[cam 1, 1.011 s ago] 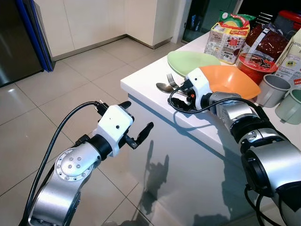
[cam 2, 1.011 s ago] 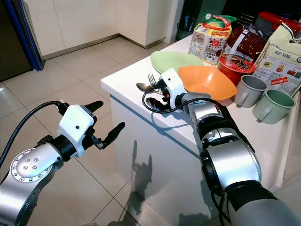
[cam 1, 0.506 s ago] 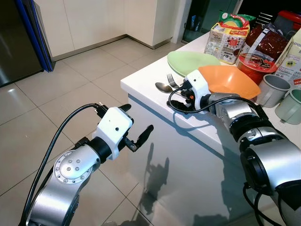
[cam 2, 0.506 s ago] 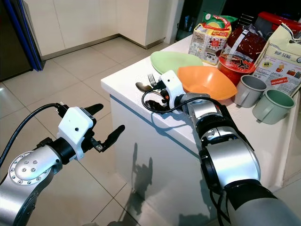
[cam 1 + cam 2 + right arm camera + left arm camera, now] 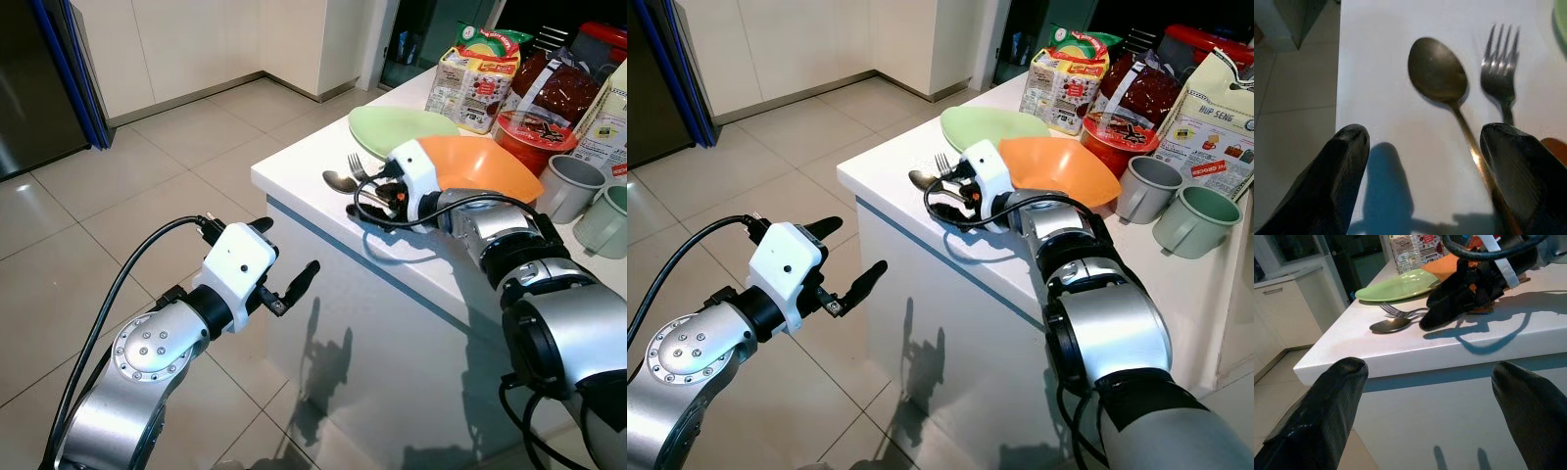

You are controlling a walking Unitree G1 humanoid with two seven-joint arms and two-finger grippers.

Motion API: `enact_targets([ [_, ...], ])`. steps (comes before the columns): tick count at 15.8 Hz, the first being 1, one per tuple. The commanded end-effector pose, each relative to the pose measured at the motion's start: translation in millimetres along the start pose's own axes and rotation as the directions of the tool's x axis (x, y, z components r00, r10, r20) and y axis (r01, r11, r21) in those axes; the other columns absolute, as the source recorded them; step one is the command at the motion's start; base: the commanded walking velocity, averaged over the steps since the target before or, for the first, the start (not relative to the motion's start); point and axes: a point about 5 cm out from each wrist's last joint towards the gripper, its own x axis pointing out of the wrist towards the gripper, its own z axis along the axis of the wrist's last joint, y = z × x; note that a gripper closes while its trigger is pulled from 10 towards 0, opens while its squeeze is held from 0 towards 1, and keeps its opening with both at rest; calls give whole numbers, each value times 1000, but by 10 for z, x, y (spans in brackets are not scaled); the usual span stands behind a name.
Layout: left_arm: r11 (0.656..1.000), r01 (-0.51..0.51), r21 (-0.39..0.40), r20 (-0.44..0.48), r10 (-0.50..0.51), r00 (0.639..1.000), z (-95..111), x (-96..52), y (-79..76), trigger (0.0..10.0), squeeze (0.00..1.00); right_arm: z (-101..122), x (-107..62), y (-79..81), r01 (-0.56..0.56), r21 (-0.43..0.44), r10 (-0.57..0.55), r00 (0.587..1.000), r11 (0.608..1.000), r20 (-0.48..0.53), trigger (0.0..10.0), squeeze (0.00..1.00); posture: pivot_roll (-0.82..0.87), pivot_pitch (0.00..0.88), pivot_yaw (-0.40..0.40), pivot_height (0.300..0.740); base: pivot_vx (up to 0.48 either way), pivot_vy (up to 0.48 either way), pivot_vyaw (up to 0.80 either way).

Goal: Setting the table

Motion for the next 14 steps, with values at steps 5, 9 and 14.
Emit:
enact_targets([
  [5,1000,7,2,25,-7,1000,92,-24,-48,10000,0,98,-25,-51,57,-18,-56,998,998,24,10000,0,80,13,-135,740,0,0,0],
  [9,1000,-6,-2,42,6,999,163,-42,-10,10000,0,45,9,-52,127,45,-129,990,991,49,10000,0,101,49,-137,740,0,0,0],
  [14,1000,-9,-5,30,9,1000,168,-88,-23,10000,0,-99,36,-31,146,72,-147,989,987,13,10000,0,114,74,-142,740,0,0,0],
])
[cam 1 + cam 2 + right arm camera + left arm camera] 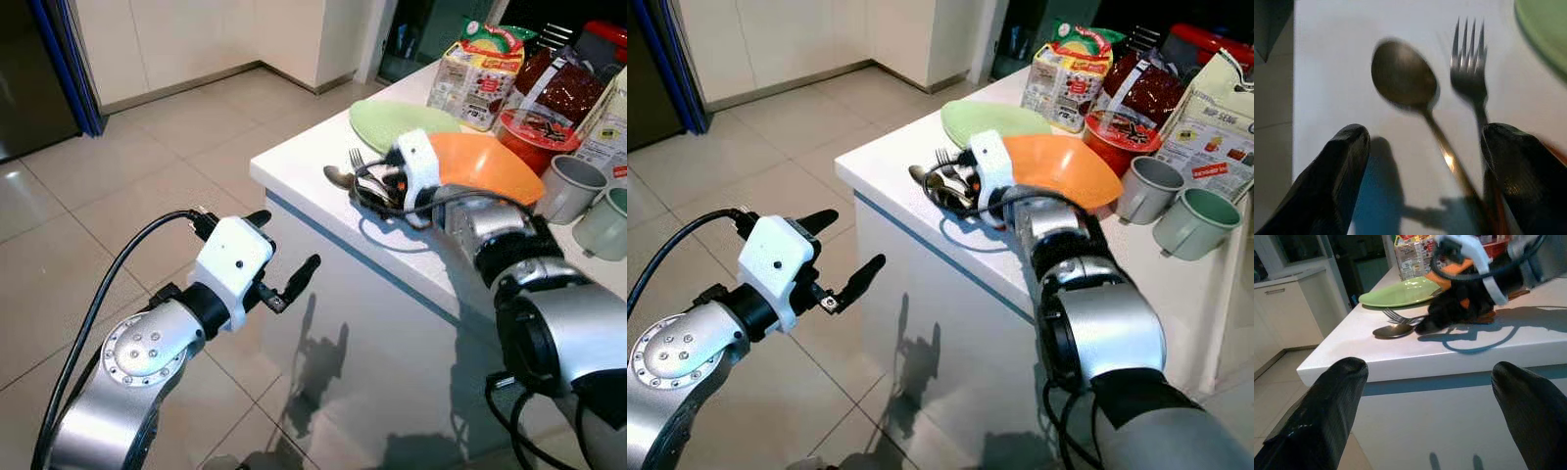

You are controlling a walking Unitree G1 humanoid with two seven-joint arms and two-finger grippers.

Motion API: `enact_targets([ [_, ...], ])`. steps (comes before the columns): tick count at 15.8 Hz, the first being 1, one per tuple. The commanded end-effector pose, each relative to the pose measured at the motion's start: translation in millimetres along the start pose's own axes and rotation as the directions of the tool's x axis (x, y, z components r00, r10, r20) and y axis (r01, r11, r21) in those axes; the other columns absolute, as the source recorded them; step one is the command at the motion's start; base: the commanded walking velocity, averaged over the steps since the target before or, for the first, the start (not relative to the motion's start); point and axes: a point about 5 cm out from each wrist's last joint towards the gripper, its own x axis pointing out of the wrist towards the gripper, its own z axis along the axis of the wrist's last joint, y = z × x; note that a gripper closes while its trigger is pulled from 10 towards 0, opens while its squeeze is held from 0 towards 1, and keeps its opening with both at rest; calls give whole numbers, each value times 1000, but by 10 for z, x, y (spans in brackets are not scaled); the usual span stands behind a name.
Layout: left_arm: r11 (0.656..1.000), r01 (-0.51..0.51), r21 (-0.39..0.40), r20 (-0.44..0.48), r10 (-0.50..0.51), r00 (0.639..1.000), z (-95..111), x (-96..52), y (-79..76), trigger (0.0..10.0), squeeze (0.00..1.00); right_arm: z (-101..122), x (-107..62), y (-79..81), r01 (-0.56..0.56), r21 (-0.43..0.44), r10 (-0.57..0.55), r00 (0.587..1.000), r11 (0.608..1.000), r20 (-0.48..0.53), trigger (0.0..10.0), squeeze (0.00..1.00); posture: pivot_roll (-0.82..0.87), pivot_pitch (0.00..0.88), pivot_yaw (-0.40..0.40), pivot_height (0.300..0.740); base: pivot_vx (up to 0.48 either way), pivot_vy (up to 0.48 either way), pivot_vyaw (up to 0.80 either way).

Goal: Setting the table

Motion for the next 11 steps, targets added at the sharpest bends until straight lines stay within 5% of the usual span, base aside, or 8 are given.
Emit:
enact_targets([
  [1,1000,7,-7,3,-7,1000,27,-19,-19,10000,0,-93,-19,-38,24,15,-24,999,1000,-31,10000,0,114,74,-142,740,0,0,0],
  [6,1000,8,-11,-5,-8,1000,28,-41,-21,10000,0,-190,-20,-20,-2,6,2,996,1000,-86,10000,0,117,74,-144,740,0,0,0],
  [11,1000,7,-6,0,-7,1000,41,-19,4,10000,0,-9,-71,-96,-3,34,3,1000,999,-11,10000,0,110,56,-135,740,0,0,0],
])
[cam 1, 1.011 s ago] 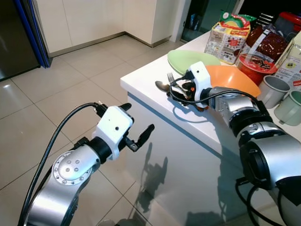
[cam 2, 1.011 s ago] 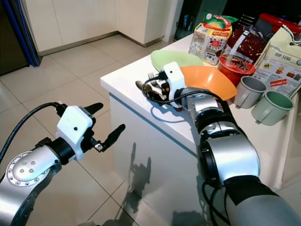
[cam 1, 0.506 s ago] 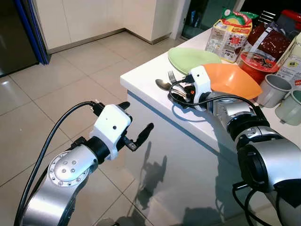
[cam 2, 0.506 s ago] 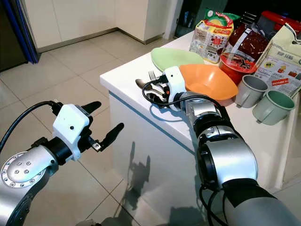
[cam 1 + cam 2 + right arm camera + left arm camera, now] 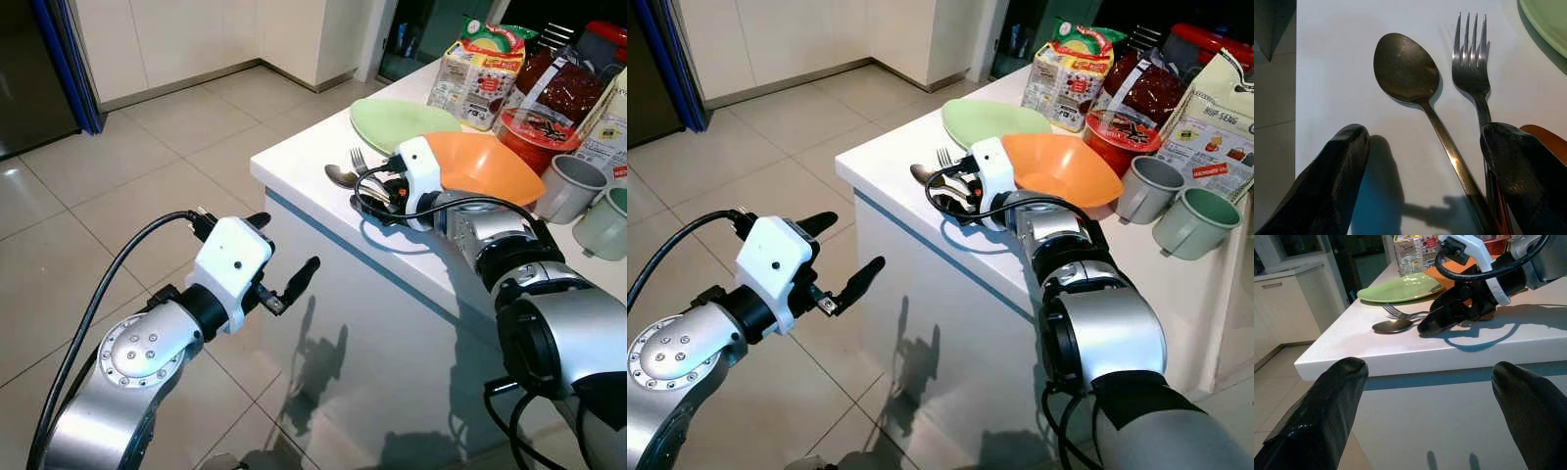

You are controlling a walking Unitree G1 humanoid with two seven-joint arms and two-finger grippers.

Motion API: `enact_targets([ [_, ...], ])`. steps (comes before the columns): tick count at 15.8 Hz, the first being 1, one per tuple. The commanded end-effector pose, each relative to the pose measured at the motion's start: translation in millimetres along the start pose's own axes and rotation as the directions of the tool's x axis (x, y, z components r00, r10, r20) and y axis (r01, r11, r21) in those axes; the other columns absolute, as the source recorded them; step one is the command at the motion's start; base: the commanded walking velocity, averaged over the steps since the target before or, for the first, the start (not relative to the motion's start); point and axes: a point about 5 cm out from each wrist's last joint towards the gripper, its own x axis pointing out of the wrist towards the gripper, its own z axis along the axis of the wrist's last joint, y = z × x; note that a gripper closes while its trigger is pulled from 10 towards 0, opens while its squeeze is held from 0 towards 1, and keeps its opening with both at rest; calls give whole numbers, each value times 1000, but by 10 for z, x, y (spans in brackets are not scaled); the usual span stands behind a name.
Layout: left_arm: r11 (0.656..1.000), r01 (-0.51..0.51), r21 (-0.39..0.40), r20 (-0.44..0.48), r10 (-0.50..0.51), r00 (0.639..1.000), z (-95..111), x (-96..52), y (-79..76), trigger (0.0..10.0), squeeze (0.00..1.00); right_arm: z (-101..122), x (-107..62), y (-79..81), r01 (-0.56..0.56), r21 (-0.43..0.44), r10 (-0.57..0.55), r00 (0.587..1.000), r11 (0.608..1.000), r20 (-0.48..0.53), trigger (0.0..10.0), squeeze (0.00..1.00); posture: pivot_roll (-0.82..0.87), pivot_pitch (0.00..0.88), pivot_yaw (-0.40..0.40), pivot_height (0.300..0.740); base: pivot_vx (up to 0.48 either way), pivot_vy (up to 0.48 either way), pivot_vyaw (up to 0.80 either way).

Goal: Setting the table

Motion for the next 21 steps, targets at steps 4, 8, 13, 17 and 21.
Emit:
enact_targets([
  [4,1000,7,9,17,-8,1000,38,8,-5,10000,0,3,-67,-81,-13,7,13,1000,1000,-8,10000,0,109,51,-134,740,0,0,0],
  [8,1000,9,10,18,-10,1000,37,8,-7,10000,0,18,-71,-80,-26,26,26,999,999,21,10000,0,110,39,-133,740,0,0,0],
  [13,1000,15,11,19,-16,1000,36,16,-22,10000,0,63,-74,-61,-65,31,64,996,997,55,10000,0,108,35,-132,740,0,0,0],
  [17,1000,17,10,17,-17,1000,34,16,-26,10000,0,0,-79,-52,-96,26,95,995,995,30,10000,0,108,39,-134,740,0,0,0],
  [21,1000,19,6,18,-20,1000,38,20,-28,10000,0,-101,-71,-32,-113,5,113,993,994,-23,10000,0,109,41,-134,740,0,0,0],
])
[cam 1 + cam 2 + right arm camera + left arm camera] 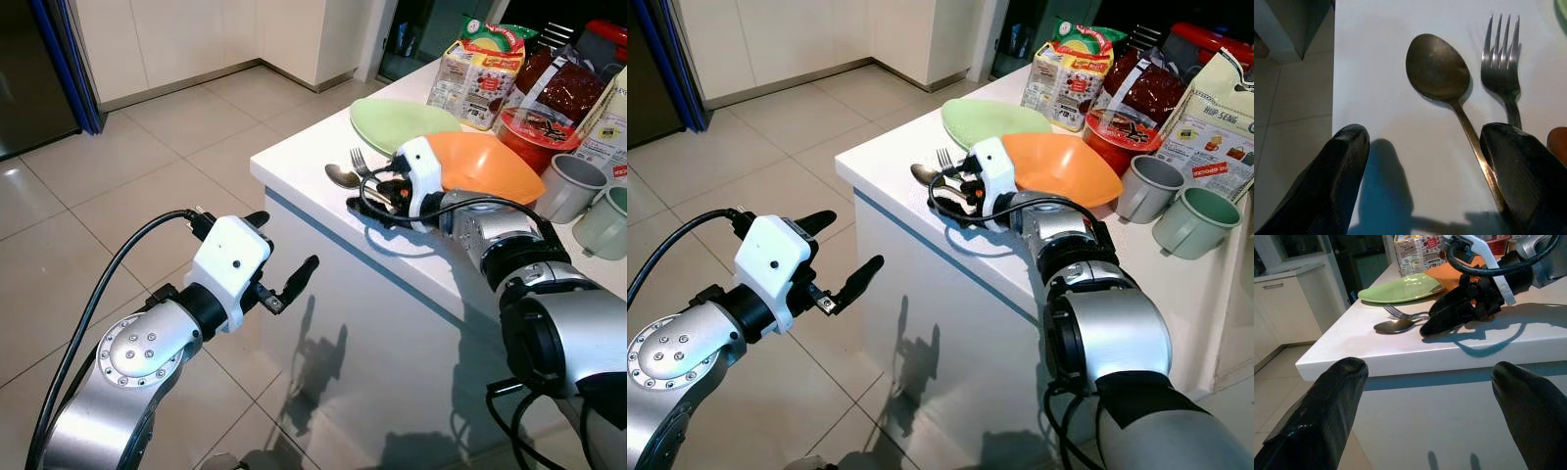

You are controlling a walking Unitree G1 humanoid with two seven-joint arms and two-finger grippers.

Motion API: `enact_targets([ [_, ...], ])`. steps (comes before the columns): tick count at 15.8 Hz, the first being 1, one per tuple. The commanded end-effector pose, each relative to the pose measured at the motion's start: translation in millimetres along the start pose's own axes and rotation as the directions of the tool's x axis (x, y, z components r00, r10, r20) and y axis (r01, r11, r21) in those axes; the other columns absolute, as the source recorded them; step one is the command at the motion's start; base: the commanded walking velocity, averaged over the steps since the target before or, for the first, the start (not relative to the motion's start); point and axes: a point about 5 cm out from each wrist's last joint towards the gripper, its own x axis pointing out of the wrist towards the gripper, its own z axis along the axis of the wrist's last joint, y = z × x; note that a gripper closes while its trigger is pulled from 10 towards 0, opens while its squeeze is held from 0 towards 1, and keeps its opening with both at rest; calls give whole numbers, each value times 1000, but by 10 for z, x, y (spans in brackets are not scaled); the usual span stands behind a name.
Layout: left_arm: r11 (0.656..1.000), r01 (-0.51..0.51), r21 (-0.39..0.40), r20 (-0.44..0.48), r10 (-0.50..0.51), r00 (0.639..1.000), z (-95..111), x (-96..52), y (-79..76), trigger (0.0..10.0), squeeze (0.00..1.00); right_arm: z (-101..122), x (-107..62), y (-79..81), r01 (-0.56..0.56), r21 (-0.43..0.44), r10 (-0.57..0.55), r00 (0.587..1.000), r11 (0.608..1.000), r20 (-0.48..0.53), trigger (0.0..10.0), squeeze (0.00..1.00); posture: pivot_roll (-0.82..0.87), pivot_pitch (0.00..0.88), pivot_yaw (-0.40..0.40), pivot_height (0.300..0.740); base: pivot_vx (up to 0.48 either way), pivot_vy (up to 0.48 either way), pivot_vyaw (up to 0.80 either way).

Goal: Setting the table

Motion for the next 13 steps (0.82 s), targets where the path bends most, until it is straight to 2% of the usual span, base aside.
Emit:
enact_targets([
  [1,1000,20,4,16,-20,1000,33,20,-32,10000,0,-101,-38,-39,4,1,-4,999,1000,-40,10000,0,109,41,-134,740,0,0,0],
  [5,1000,22,1,17,-22,1000,34,25,-37,10000,0,-147,-30,-19,-17,-8,17,997,1000,-69,10000,0,109,41,-134,740,0,0,0],
  [9,1000,27,-1,16,-27,999,31,24,-45,10000,0,-241,-22,20,-65,-19,61,988,998,-142,10000,0,106,44,-134,740,0,0,0],
  [13,1000,23,1,18,-23,1000,36,27,-35,10000,0,-163,-10,22,-52,17,53,994,998,-91,10000,0,107,43,-134,740,0,0,0],
])
